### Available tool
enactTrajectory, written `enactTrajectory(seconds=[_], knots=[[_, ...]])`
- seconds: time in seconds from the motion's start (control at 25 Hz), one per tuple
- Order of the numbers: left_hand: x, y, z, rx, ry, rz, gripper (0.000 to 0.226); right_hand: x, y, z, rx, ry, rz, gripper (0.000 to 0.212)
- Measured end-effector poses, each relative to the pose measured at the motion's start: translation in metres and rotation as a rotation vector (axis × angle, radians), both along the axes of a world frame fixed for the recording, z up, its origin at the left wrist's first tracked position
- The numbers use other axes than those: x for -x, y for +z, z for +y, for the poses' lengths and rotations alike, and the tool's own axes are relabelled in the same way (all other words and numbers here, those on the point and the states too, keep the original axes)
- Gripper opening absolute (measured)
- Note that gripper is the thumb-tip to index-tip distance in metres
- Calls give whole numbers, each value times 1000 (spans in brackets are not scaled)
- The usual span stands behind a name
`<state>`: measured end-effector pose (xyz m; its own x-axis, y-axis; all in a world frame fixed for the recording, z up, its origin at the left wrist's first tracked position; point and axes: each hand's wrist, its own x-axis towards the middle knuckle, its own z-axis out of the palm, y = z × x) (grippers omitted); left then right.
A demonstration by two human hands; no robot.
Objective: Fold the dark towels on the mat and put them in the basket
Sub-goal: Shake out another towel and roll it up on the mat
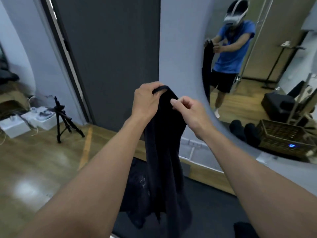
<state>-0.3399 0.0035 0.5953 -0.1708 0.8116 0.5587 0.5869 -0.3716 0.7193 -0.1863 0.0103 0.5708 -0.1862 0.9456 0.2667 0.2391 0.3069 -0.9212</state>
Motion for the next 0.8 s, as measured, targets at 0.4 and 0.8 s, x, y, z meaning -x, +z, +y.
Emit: enactTrajectory(seconds=[0.4,0.8], knots=[[-117,145,-65,-29,-273,-76,16,-110,160,-66,-217,-112,-82,27],[-187,183,-50,-25,-418,-80,25,-213,239,-102,-182,-213,-168,22]])
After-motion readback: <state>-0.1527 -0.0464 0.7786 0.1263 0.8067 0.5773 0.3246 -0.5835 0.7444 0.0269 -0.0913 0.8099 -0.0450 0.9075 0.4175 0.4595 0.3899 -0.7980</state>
